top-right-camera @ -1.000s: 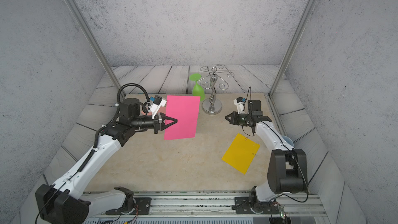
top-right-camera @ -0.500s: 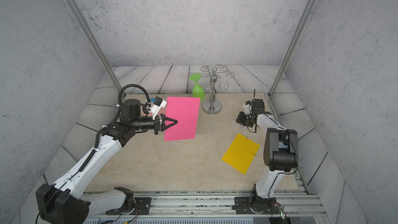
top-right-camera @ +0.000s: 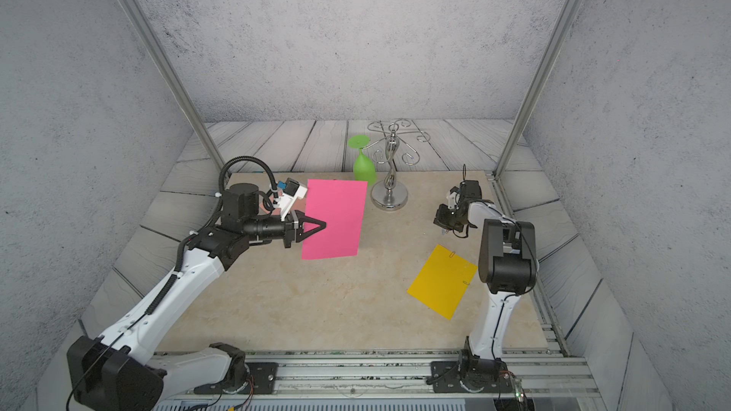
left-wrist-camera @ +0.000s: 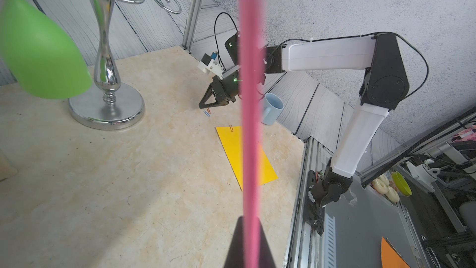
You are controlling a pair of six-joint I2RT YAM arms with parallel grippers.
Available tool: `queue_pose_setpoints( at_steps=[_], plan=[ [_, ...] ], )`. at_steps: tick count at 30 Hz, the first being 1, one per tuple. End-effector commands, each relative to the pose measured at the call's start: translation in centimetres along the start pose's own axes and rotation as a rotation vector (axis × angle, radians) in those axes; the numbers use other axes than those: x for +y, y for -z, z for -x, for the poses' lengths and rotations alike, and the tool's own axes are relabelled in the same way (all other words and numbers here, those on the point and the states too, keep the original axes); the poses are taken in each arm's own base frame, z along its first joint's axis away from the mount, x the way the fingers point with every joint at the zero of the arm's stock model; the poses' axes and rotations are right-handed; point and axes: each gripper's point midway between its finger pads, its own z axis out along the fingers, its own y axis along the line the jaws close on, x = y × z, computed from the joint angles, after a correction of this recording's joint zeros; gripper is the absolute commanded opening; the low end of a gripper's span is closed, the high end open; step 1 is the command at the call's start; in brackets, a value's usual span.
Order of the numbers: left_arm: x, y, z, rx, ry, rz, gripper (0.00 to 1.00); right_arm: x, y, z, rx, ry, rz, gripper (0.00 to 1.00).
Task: Unclip the paperclips from the documents
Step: Place the paper clip at the center of the board.
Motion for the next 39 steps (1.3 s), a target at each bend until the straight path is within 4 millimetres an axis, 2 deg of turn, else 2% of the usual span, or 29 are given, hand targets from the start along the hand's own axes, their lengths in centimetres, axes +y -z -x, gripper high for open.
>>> queue_pose_setpoints(
  at_steps=[1,14,17,21,24,32,36,39],
  plan=[
    [0.1,0.2,-0.1,-0.004,-0.019,0.005,0.0,-2.1,-1.2,-1.0,0.055,-0.042,-0.061,0.02],
    [0.1,0.3,-0.3,-0.003,-0.022,0.012,0.0,-3.9,-1.6,-1.8,0.124,-0.081,-0.132,0.05],
    [0.1,0.4,-0.4,-0.004,-0.024,0.014,0.0,-4.1,-1.5,-2.0,0.127,-0.082,-0.149,0.11],
    [0.1,0.4,-0.7,-0.002,-0.018,0.015,0.0,-4.2,-1.1,-2.2,0.122,-0.081,-0.164,0.24],
    [0.2,0.3,-0.6,-0.002,-0.016,0.016,0.0,-4.2,-0.7,-2.1,0.114,-0.075,-0.169,0.27],
    [1.2,0.2,-0.9,-0.002,0.014,0.055,0.0,-2.6,1.0,-1.6,0.086,-0.06,-0.129,0.33],
    [2.7,-0.4,-2.2,0.025,0.102,0.097,0.0,-1.2,2.3,-1.9,0.066,-0.05,-0.085,0.39],
    [3.6,-0.9,-4.0,0.07,0.188,0.103,0.0,-0.1,3.3,-2.4,0.057,-0.053,-0.042,0.46]
  ],
)
